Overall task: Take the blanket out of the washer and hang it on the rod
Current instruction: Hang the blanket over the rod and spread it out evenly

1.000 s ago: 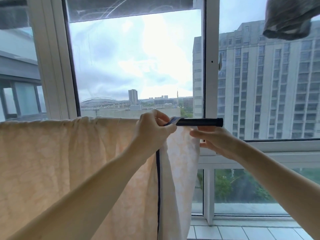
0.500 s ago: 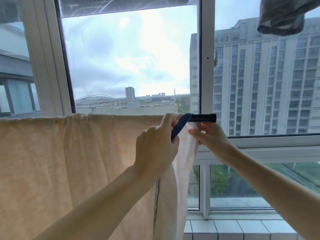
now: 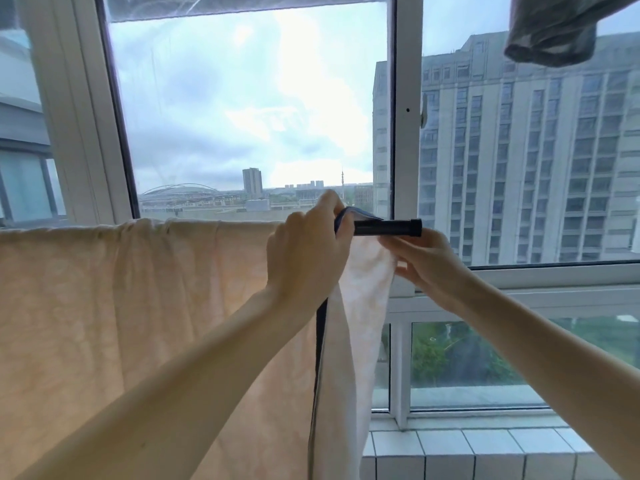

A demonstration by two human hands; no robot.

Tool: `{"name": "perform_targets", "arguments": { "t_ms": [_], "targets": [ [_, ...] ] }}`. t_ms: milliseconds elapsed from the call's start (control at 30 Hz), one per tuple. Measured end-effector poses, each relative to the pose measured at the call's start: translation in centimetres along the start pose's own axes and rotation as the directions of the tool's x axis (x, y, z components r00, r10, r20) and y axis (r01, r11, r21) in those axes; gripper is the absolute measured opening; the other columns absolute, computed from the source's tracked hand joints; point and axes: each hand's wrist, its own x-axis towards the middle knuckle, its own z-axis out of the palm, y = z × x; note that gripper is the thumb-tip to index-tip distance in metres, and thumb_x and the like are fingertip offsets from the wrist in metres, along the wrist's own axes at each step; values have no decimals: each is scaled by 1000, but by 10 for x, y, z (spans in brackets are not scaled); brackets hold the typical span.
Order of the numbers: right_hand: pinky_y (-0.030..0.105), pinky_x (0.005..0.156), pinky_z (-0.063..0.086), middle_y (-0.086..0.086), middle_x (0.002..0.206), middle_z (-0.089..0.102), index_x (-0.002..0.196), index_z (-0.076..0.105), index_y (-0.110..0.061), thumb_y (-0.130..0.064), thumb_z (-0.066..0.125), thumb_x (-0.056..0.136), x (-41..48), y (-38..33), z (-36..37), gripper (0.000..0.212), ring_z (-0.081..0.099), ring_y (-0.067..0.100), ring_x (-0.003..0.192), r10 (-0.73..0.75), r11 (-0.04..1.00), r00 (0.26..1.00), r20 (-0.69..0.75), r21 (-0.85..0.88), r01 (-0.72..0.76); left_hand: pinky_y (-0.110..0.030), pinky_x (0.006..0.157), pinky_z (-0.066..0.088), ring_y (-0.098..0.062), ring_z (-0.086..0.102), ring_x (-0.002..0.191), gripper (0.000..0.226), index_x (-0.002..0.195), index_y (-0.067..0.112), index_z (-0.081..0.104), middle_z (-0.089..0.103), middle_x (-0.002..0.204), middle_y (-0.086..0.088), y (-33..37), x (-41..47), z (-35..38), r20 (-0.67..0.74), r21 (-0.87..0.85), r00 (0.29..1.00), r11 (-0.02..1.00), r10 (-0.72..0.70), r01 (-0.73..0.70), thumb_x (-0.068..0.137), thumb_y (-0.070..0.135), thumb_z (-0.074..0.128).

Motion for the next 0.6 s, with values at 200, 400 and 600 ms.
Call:
{"name": "perform_targets", "arguments": {
  "t_ms": [200,400,600],
  "targets": [
    [24,56,40,-1,60,51,84,61,-6,-8,67,86,3,-3,-1,7,43,9,52,-130,983,977,-169,-152,104,-24,47,41,-13,51,45,27,89,20,65,55,54,8,4,0,0,-27,70,993,991,113,-111,97,41,50],
    [23,62,54,5,77,67,96,66,-5,-14,72,80,-11,17,-4,19,63,12,63,-73,961,996,-43,-270,59,-12,41,29,-5,39,40,12,92,14,61,54,61,7,-1,-35,13,37,55,989,988,143,-145,86,21,69],
    [35,73,57,15,84,69,87,66,3,-18,75,77,-25,52,-10,25,65,20,73,134,852,973,190,-524,-15,-19,50,43,-8,49,50,24,111,15,60,58,68,4,-9,-64,21,229,132,971,986,69,-102,98,32,49]
  ]
}}
